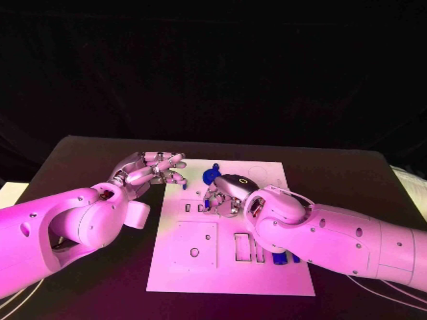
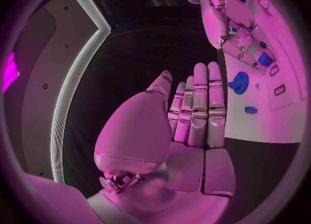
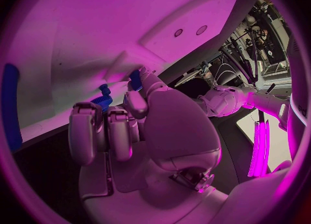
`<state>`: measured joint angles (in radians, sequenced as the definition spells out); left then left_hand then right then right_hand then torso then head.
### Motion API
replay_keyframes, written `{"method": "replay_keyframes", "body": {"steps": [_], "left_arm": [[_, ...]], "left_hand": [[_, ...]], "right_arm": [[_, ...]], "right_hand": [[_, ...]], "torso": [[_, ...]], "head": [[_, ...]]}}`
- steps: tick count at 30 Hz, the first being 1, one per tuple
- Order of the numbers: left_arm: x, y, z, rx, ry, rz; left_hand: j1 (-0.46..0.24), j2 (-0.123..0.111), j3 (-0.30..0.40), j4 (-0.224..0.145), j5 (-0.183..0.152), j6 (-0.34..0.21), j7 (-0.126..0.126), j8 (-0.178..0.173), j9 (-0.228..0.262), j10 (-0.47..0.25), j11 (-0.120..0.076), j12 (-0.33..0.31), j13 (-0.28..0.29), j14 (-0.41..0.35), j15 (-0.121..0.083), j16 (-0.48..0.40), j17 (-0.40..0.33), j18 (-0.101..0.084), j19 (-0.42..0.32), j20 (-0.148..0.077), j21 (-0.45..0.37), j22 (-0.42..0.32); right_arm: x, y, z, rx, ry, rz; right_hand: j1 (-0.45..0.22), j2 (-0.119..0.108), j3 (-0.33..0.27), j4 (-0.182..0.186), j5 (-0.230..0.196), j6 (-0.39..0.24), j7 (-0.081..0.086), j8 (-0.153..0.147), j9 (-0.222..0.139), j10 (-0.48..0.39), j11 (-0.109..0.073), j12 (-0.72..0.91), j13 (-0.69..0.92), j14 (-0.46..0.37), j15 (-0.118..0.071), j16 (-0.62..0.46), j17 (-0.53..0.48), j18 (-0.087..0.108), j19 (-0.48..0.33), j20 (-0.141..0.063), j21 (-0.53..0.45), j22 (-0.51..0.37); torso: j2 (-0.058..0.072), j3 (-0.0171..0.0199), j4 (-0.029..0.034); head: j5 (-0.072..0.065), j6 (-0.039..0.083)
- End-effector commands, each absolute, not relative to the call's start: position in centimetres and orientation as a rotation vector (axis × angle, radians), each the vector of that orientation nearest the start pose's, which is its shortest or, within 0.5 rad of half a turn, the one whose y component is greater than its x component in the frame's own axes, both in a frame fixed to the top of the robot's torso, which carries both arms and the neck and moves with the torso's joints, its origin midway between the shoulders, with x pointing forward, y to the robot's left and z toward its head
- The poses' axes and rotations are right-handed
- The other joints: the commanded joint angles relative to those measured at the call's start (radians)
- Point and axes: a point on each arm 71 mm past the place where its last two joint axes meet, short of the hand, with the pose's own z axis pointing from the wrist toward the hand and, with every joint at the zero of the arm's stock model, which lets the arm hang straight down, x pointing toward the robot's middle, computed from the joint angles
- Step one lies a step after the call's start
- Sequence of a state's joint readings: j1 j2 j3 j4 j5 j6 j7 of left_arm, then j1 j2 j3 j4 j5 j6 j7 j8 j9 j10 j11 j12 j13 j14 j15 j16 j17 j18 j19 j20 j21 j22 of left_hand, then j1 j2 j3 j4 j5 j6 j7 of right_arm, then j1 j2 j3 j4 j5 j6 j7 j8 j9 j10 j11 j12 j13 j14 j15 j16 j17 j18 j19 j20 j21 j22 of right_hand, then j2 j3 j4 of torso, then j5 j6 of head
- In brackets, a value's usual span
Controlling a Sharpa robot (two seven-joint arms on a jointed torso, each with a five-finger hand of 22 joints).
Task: Assemble the parts on the task board
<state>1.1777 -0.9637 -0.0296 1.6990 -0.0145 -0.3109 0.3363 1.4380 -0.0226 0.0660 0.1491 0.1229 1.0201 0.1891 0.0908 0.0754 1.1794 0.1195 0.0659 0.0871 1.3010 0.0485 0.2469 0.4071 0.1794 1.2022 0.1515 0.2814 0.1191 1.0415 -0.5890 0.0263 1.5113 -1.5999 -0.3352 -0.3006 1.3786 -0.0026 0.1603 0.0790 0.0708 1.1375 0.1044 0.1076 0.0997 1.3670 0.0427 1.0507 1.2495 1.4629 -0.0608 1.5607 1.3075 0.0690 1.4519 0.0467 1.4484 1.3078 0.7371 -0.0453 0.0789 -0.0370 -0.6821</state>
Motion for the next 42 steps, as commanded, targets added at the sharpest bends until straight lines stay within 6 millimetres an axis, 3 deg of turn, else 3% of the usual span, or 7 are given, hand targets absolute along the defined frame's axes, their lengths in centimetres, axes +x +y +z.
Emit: {"method": "replay_keyframes", "body": {"steps": [1,26,34,42], "left_arm": [[45.13,21.26,-17.37,-1.137,1.51,-1.595],[45.15,21.35,-17.39,-1.138,1.509,-1.593],[45.17,21.39,-17.41,-1.138,1.51,-1.591],[45.17,21.4,-17.42,-1.139,1.511,-1.591]], "left_hand": [[0.007,0.001,0.002,-0.007,-0.003,-0.001,0.003,-0.008,0.0,-0.005,0.003,-0.001,-0.001,-0.008,0.002,-0.006,0.004,0.002,0.004,0.002,-0.004,-0.002],[0.007,0.001,0.002,-0.007,-0.003,-0.001,0.003,-0.008,0.0,-0.005,0.003,-0.001,-0.001,-0.008,0.002,-0.006,0.004,0.002,0.004,0.002,-0.004,-0.002],[0.007,0.001,0.002,-0.007,-0.003,-0.001,0.003,-0.008,0.0,-0.005,0.003,-0.001,-0.001,-0.008,0.002,-0.006,0.004,0.002,0.004,0.002,-0.004,-0.002],[0.007,0.001,0.002,-0.007,-0.003,-0.001,0.003,-0.008,0.0,-0.005,0.003,-0.001,-0.001,-0.008,0.002,-0.006,0.004,0.002,0.004,0.002,-0.004,-0.002]], "right_arm": [[45.31,-8.29,-23.46,-0.192,1.743,0.683],[45.02,-8.22,-23.81,-0.211,1.761,0.654],[45.07,-8.3,-23.55,-0.187,1.728,0.647],[45.07,-8.29,-23.27,-0.164,1.695,0.656]], "right_hand": [[-0.008,-0.004,-0.001,0.008,-0.007,0.0,-0.008,-0.007,-0.001,0.024,-0.031,-0.01,-0.004,0.103,0.004,-0.003,0.242,-0.015,-0.003,0.002,-0.006,0.008],[-0.033,-0.052,-0.009,0.024,-0.01,-0.03,0.009,-0.033,-0.011,0.002,-0.016,-0.057,-0.031,0.102,0.017,-0.006,0.239,-0.014,-0.006,0.015,-0.009,0.003],[-0.062,-0.09,-0.027,0.055,-0.017,-0.077,0.021,-0.044,-0.023,-0.026,-0.004,-0.114,-0.068,0.1,0.028,-0.011,0.232,-0.012,-0.011,0.025,-0.015,-0.005],[-0.078,-0.11,-0.047,0.088,-0.017,-0.096,0.024,-0.042,-0.028,-0.039,0.0,-0.133,-0.084,0.098,0.032,-0.015,0.226,-0.011,-0.014,0.029,-0.018,-0.01]], "torso": [[0.0,-0.0004,-0.0002],[0.0,-0.001,0.0004],[0.0,-0.0006,0.0002],[0.0,-0.0001,-0.0004]], "head": [[0.0,-0.002],[0.002,-0.006],[0.002,-0.006],[0.0,-0.005]]}}
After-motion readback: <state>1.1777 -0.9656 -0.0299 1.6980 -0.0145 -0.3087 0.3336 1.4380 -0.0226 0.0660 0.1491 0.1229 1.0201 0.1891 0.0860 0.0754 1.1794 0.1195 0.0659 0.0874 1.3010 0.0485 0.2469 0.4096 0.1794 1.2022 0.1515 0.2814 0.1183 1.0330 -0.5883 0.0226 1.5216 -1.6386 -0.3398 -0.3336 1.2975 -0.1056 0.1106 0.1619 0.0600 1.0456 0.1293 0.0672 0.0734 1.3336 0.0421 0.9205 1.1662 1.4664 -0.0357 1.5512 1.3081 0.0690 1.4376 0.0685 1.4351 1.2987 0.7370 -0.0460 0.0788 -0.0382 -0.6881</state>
